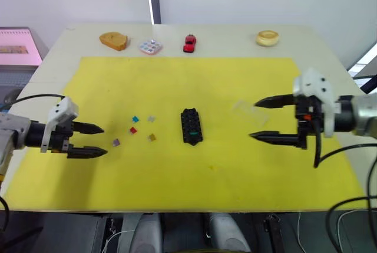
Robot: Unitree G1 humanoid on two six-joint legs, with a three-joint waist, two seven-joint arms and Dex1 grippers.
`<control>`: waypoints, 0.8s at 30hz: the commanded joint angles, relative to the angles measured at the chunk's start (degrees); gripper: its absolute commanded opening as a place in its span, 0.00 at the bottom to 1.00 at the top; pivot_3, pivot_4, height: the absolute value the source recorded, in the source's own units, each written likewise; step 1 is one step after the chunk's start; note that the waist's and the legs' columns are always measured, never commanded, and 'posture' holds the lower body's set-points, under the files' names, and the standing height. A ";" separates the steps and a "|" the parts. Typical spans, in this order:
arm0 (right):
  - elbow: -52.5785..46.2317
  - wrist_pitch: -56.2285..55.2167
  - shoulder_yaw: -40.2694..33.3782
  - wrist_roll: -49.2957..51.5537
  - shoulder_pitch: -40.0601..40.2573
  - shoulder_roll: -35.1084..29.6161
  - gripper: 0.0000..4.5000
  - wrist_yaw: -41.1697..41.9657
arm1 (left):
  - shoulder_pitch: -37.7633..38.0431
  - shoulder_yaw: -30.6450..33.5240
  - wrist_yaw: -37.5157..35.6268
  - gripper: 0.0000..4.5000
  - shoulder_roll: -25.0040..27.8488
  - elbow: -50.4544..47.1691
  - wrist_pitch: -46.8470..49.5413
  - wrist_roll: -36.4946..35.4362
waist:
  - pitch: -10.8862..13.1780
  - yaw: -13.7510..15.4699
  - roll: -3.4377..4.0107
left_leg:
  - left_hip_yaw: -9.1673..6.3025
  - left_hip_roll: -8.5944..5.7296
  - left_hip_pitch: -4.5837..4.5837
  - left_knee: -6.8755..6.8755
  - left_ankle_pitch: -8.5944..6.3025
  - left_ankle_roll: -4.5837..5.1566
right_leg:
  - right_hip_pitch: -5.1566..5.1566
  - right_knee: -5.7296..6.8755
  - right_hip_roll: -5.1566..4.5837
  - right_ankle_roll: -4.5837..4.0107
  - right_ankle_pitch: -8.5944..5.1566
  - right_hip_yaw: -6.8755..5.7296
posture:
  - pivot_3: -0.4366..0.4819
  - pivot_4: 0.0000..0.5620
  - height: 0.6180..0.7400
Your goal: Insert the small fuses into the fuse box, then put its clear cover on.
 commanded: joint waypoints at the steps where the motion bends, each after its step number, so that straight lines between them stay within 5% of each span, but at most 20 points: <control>1: -2.88 1.33 4.16 1.76 -5.32 3.00 1.00 -2.93 | -4.16 -2.59 -1.88 0.94 -1.17 3.60 3.29 0.01 | 0.00 0.00 0.00 | 0.00 0.00 -0.01 0.00 0.00 0.00 | 0.00 0.00 0.00 0.00 0.00 -0.01 | 0.48 0.27 1.00; 3: -3.51 1.85 7.14 1.95 -8.26 5.35 1.00 -4.24 | -7.35 -4.27 -2.47 0.82 -2.51 6.73 5.45 0.41 | 0.00 -0.01 0.00 | 0.00 -0.01 0.00 0.04 0.00 0.00 | 0.00 0.01 0.00 0.00 0.00 -0.01 | 0.48 0.27 1.00; 5: -3.47 2.19 9.01 1.70 -9.98 6.55 1.00 -4.87 | -10.11 -5.86 -2.01 0.60 -3.81 9.63 6.77 1.48 | 0.00 0.00 0.00 | -0.02 0.00 -0.01 0.04 0.00 0.00 | -0.01 0.03 0.01 0.00 0.00 -0.03 | 0.48 0.27 1.00; 13: -4.20 1.90 10.77 1.54 -10.02 6.66 1.00 -5.34 | -14.77 -8.23 -4.01 0.60 -6.01 17.01 12.12 2.15 | -0.01 -0.10 -0.01 | -0.08 -0.01 -0.15 0.05 -0.01 0.03 | -0.11 0.06 0.00 0.00 0.01 -0.07 | 0.48 0.27 1.00; 24: -4.76 1.63 11.17 0.99 -8.84 6.69 1.00 -6.41 | -9.66 -9.33 -4.73 0.60 -5.19 13.95 13.35 0.68 | -0.03 -0.09 0.01 | -0.08 0.00 -0.12 0.06 -0.01 0.03 | -0.11 0.09 0.00 0.00 0.01 -0.06 | 0.48 0.27 1.00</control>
